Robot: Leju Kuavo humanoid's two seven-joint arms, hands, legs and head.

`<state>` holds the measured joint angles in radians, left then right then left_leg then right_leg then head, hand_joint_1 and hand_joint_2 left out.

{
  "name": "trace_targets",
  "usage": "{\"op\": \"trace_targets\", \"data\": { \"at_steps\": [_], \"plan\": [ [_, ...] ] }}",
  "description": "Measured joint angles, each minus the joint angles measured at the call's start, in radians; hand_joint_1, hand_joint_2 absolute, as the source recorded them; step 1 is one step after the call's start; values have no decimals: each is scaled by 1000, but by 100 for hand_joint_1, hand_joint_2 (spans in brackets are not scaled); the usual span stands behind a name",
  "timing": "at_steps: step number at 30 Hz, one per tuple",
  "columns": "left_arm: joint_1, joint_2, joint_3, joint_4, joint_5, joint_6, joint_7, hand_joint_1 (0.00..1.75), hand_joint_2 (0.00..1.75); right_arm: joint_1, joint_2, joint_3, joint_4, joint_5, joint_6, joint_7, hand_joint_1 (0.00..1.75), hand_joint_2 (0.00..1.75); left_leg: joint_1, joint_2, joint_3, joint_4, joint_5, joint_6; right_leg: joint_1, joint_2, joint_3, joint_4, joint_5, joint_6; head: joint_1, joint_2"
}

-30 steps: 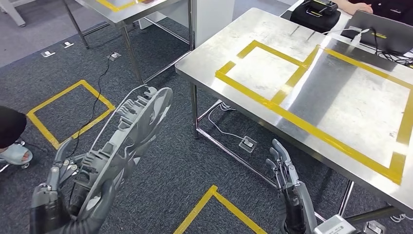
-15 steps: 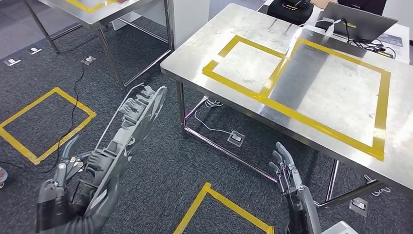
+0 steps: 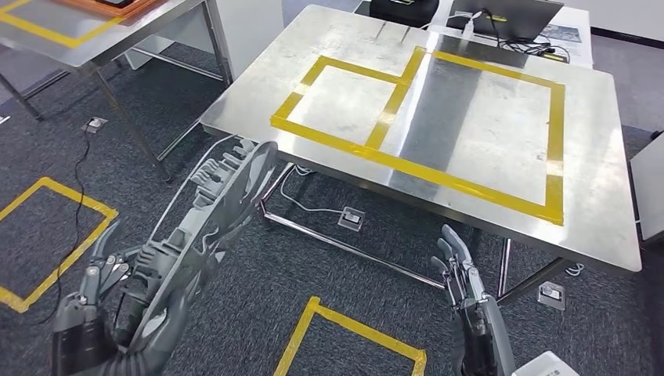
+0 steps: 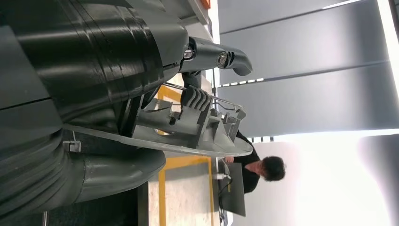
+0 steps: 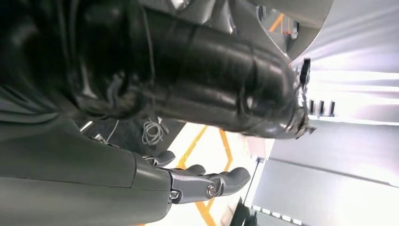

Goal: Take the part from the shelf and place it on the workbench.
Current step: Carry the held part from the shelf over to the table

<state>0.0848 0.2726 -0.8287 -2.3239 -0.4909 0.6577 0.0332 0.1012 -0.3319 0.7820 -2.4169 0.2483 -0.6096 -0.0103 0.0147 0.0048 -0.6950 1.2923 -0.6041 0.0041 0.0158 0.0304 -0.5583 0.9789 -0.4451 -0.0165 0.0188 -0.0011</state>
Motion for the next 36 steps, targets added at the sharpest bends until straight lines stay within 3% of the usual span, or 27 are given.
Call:
{"op": "trace_targets", "data": {
  "at_steps": [2,4,6,8,10,13,15,16,18,19,21,23,25,26,28,30,31,32,34,36],
  "plan": [
    [1,0,0,0,0,0,0,175,175,0,0,0,0,0,0,0,0,0,2,-8,31,-94,74,2,-1,24,4,6,-7,4,-8,0],
    [0,1,0,0,0,0,0,175,175,0,0,0,0,0,0,0,0,0,6,-40,84,-215,124,5,-1,47,0,21,-17,13,-15,0],
    [-1,1,-1,-1,0,0,0,175,175,0,0,0,0,0,0,0,0,0,4,-60,109,-259,127,10,-5,65,-11,32,-22,26,-16,0],
    [-3,1,-1,-2,0,0,0,175,175,0,0,0,0,0,0,0,0,0,3,-45,114,-265,129,19,-10,73,-21,36,-23,36,-17,0],
    [-6,1,-1,-2,0,0,0,175,175,0,0,0,0,0,-1,-1,0,0,7,-29,120,-273,132,28,-10,46,-44,73,-45,48,-11,0],
    [-7,1,-1,-2,0,0,0,175,175,-2,-1,0,0,0,-1,-1,0,0,8,-3,125,-276,128,35,-22,-7,-130,238,-114,66,8,0],
    [-7,1,-1,-2,0,0,1,175,175,-1,-1,0,2,0,-1,-1,0,0,7,14,127,-276,124,36,-28,-17,-161,286,-109,72,12,0],
    [-7,1,-1,-2,0,0,1,175,175,-1,-1,0,2,0,-1,-1,0,0,7,23,130,-276,121,35,-29,-21,-151,259,-83,72,15,0],
    [-7,1,-1,-2,0,0,1,175,175,-1,-1,0,3,0,-1,-1,0,0,7,37,139,-276,115,31,-26,-43,-94,137,-20,67,22,0],
    [-7,1,-1,-2,0,0,1,175,175,-2,-1,0,3,0,-1,-1,0,0,5,43,141,-276,112,28,-21,-58,-66,81,-3,61,25,0],
    [-7,1,-1,-2,0,0,1,175,175,-3,-1,0,3,0,-1,-1,0,0,3,57,143,-277,109,18,-10,-75,-39,32,-2,48,27,0],
    [-7,1,-1,-2,0,0,1,175,175,-2,-1,0,2,0,-1,-1,0,0,3,70,146,-281,107,6,-8,-60,-32,23,1,35,27,0],
    [-8,1,-1,-3,0,0,1,175,175,-1,-1,0,2,0,-1,-1,0,0,5,54,138,-257,88,-2,-13,-44,-21,7,8,23,21,0],
    [-9,1,-1,-3,0,0,1,175,175,-2,-1,0,1,0,-1,-1,0,0,6,36,118,-214,65,-4,-16,-37,-15,0,10,18,16,0],
    [-8,1,-1,-4,0,0,0,175,175,-2,-1,0,1,0,-1,-1,0,0,7,6,48,-80,11,-7,-15,-23,-12,-1,9,12,2,0],
    [-7,1,-1,-4,0,0,0,175,175,-2,-1,0,1,0,-1,-1,0,0,6,0,-7,10,-6,-8,-14,-6,-12,0,7,11,-7,0],
    [-7,1,-1,-4,0,0,0,175,175,-2,-1,0,1,0,-1,-1,0,0,7,-1,-7,-3,15,-8,-14,4,-11,2,6,12,-10,0],
    [-7,1,-1,-4,1,0,1,175,175,-2,-1,0,1,0,-1,-1,0,0,8,-5,13,-53,50,-7,-14,15,-10,6,3,14,-14,0],
    [-7,1,-1,-4,1,0,1,175,175,-2,-1,0,1,0,-1,-1,0,0,12,-29,77,-193,110,-4,-14,36,-12,20,-6,23,-22,0],
    [-8,2,-1,-4,1,0,1,175,175,-1,-1,0,1,0,-1,-1,0,0,12,-47,113,-258,120,1,-15,52,-21,33,-12,35,-25,0]
  ]
}}
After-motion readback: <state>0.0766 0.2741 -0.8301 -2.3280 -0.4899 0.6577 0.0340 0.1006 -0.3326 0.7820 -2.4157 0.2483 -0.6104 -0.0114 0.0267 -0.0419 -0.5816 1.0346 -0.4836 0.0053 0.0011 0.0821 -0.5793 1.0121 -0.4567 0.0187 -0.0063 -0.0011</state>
